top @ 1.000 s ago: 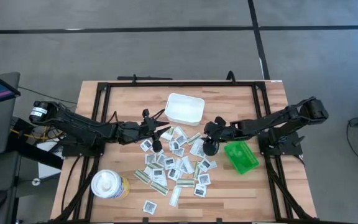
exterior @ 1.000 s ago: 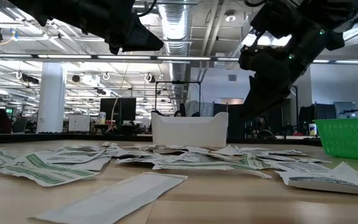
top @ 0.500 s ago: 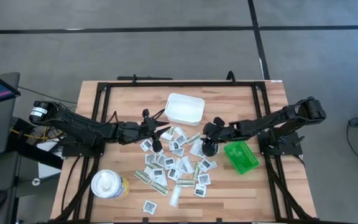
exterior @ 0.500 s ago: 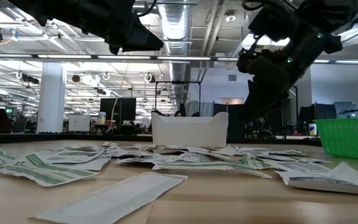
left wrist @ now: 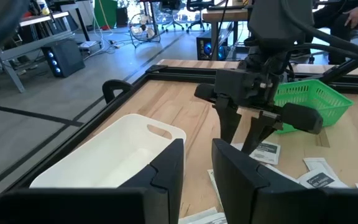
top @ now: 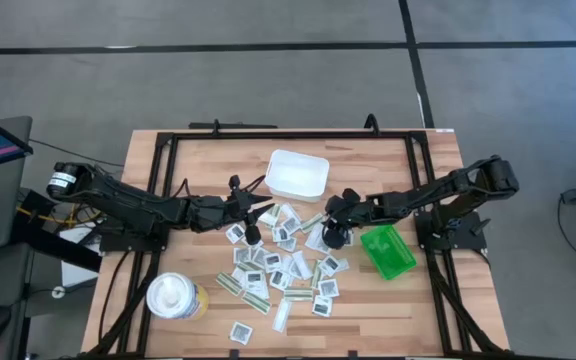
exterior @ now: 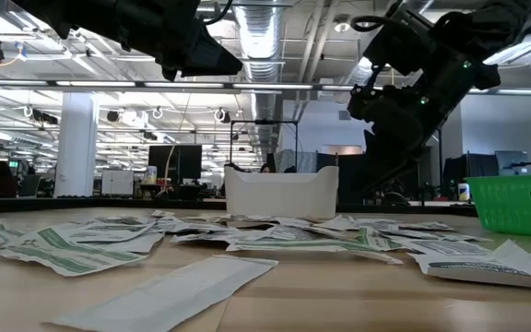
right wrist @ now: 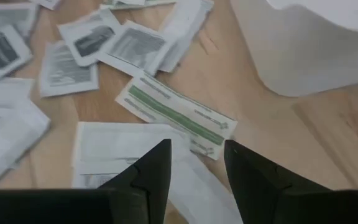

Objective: Pick & Place First Aid Supplies
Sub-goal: Put the bandage pack into the green bin

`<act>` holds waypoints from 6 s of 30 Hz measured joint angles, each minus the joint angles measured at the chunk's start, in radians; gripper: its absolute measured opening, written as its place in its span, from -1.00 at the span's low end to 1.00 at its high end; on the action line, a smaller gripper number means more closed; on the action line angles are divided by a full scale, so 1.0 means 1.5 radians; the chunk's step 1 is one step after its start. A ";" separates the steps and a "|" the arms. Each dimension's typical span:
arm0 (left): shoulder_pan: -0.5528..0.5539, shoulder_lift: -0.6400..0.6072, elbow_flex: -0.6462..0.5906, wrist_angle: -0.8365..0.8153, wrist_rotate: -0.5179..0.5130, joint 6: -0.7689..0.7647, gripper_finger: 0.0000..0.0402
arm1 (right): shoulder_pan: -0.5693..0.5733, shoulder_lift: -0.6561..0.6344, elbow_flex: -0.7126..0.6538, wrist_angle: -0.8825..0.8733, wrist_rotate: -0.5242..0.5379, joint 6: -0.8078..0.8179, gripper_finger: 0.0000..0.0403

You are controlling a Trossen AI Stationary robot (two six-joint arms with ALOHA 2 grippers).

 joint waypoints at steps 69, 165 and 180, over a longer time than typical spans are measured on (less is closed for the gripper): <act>-0.001 0.000 0.000 0.015 0.000 0.000 -0.57 | 0.141 0.040 0.419 -0.030 0.000 -0.364 -0.47; 0.003 0.004 -0.042 -0.087 0.048 -0.075 -0.57 | 0.027 0.185 0.309 -0.225 -0.038 -0.121 -0.47; 0.003 0.004 -0.042 -0.084 0.048 -0.075 -0.57 | 0.044 0.185 0.284 -0.197 -0.035 -0.085 -0.47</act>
